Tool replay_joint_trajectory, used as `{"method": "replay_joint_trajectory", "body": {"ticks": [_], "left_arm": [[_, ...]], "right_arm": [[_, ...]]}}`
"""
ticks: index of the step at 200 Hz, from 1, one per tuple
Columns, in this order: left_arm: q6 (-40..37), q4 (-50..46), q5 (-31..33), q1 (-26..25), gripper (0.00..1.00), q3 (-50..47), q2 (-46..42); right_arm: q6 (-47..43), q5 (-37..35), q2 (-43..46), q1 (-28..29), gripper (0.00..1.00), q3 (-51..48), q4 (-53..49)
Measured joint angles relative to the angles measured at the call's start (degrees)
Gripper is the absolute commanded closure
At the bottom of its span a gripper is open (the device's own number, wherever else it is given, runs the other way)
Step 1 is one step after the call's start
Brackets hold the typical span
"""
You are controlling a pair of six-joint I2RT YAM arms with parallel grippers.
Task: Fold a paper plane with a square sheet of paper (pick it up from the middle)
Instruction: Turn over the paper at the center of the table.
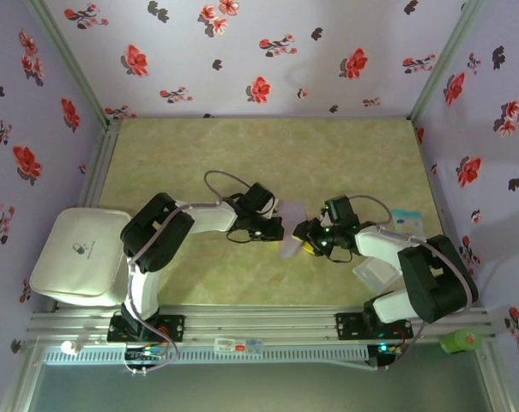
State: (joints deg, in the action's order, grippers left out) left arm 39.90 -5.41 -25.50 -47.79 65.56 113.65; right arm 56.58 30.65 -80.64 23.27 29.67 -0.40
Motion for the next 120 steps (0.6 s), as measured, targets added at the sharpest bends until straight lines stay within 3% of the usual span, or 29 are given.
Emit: {"method": "replay_joint_trajectory", "body": {"ticks": [67, 120], "left_arm": [[0.04, 0.90, -0.02, 0.00, 1.00, -0.55, -0.13], [0.28, 1.55, -0.04, -0.22, 1.00, -0.72, -0.13]], "right_arm": [[-4.59, 0.02, -2.16, -2.49, 0.46, 4.85, -0.70], [-8.07, 4.35, -6.78, -7.39, 0.59, 5.77, 0.59]]}}
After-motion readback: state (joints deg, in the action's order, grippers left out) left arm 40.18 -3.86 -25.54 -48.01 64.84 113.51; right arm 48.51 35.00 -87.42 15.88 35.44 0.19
